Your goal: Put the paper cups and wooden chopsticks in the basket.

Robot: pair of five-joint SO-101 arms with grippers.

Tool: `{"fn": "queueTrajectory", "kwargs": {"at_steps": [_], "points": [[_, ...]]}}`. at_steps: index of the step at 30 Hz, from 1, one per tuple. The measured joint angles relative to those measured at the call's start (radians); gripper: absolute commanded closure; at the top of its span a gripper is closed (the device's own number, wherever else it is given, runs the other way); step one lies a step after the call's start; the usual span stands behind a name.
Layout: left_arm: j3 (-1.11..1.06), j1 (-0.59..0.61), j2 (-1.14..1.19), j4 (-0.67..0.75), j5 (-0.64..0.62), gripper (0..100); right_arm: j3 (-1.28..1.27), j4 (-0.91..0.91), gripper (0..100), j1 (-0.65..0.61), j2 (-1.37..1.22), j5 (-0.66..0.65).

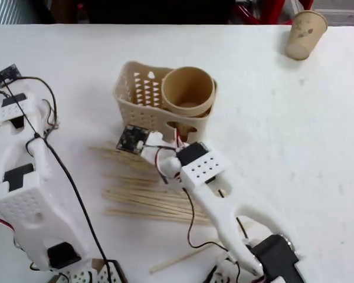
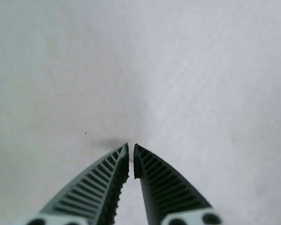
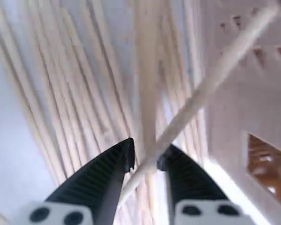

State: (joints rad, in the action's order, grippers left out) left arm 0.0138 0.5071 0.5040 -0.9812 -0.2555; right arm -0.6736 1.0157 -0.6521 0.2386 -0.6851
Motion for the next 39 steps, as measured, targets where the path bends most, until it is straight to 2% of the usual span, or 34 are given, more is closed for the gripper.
{"fn": "queueTrajectory", "kwargs": {"at_steps": [16, 27, 37, 39], "points": [[0.0, 0.0, 0.0, 0.0, 0.0, 95, -0.002, -0.086, 83.7, -0.021, -0.11, -0.003], [0.0, 0.0, 0.0, 0.0, 0.0, 95, -0.026, -0.037, 83.2, -0.098, -0.1, -0.003], [0.0, 0.0, 0.0, 0.0, 0.0, 95, -0.038, -0.15, 84.0, -0.095, -0.201, -0.003], [0.0, 0.0, 0.0, 0.0, 0.0, 95, -0.038, -0.164, 87.7, -0.095, -0.215, -0.005]]}}
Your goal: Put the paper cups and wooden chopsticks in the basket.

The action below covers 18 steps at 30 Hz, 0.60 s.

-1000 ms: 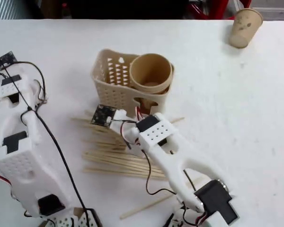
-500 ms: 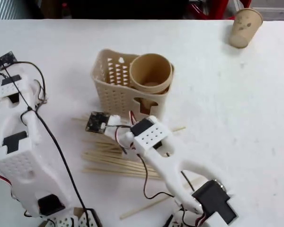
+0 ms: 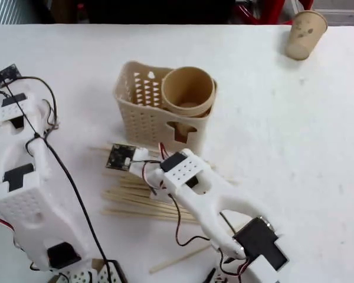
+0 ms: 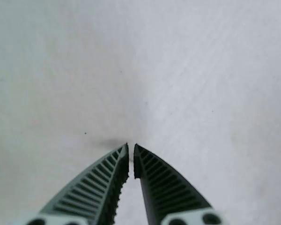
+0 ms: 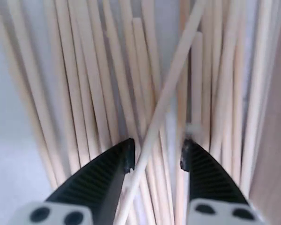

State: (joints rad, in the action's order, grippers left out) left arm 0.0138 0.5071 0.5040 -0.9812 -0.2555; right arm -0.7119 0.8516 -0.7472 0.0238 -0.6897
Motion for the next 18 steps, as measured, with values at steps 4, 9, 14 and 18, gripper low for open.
{"fn": "queueTrajectory", "kwargs": {"at_steps": [4, 9, 14, 18], "points": [[0.0, 0.0, 0.0, 0.0, 0.0, 95, 0.029, 0.008, 96.8, 0.0, -0.018, 0.0], [0.0, 0.0, 0.0, 0.0, 0.0, 95, 0.061, 0.032, 98.1, 0.012, -0.021, 0.0], [0.0, 0.0, 0.0, 0.0, 0.0, 95, 0.084, 0.044, 98.1, 0.055, -0.023, 0.002], [0.0, 0.0, 0.0, 0.0, 0.0, 95, 0.127, 0.114, 98.1, 0.087, -0.025, 0.009]]}}
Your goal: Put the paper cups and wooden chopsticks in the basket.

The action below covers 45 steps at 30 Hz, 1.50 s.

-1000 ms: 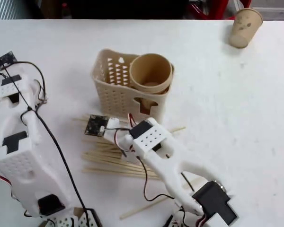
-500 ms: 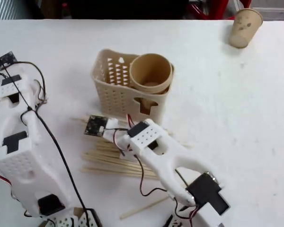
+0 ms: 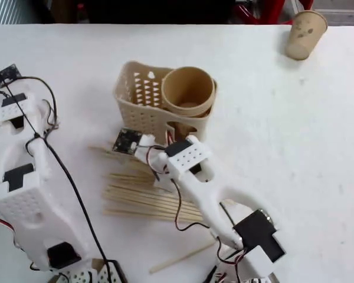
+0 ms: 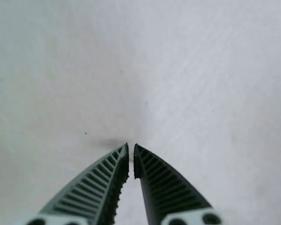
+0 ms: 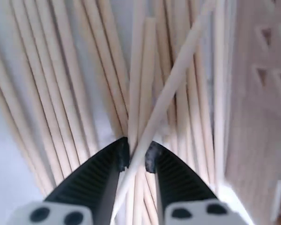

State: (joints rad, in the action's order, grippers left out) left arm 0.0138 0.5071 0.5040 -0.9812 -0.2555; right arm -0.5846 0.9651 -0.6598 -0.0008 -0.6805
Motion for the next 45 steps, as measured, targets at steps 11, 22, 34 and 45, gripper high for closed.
{"fn": "queueTrajectory", "kwargs": {"at_steps": [11, 22, 34, 45], "points": [[0.0, 0.0, 0.0, 0.0, 0.0, 95, 0.011, 0.051, 98.2, 0.103, 0.253, 0.13], [0.0, 0.0, 0.0, 0.0, 0.0, 95, -0.043, 0.051, 98.2, 0.087, 0.451, 0.133], [0.0, -0.003, 0.0, 0.002, 0.0, 95, -0.043, 0.129, 98.2, -0.061, 0.641, 0.141], [0.0, -0.003, 0.0, 0.002, 0.0, 95, 0.1, 0.075, 98.2, -0.064, 0.68, 0.141]]}}
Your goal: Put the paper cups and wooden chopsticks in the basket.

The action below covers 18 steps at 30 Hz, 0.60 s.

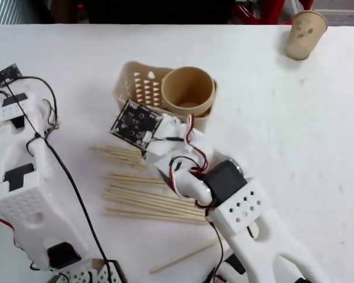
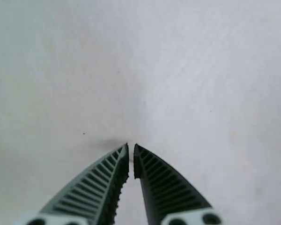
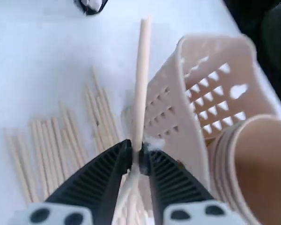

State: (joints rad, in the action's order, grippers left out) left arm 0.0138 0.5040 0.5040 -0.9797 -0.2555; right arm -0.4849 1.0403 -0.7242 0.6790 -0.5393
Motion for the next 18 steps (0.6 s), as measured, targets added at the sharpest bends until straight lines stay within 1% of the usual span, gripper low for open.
{"fn": "queueTrajectory", "kwargs": {"at_steps": [15, 18], "points": [[0.0, 0.0, 0.0, 0.0, 0.0, 95, 0.198, -0.526, 98.1, -0.006, 0.0, 0.0], [0.0, 0.0, 0.0, 0.006, 0.0, 95, 0.245, -0.577, 98.1, -0.003, -0.02, 0.008]]}}
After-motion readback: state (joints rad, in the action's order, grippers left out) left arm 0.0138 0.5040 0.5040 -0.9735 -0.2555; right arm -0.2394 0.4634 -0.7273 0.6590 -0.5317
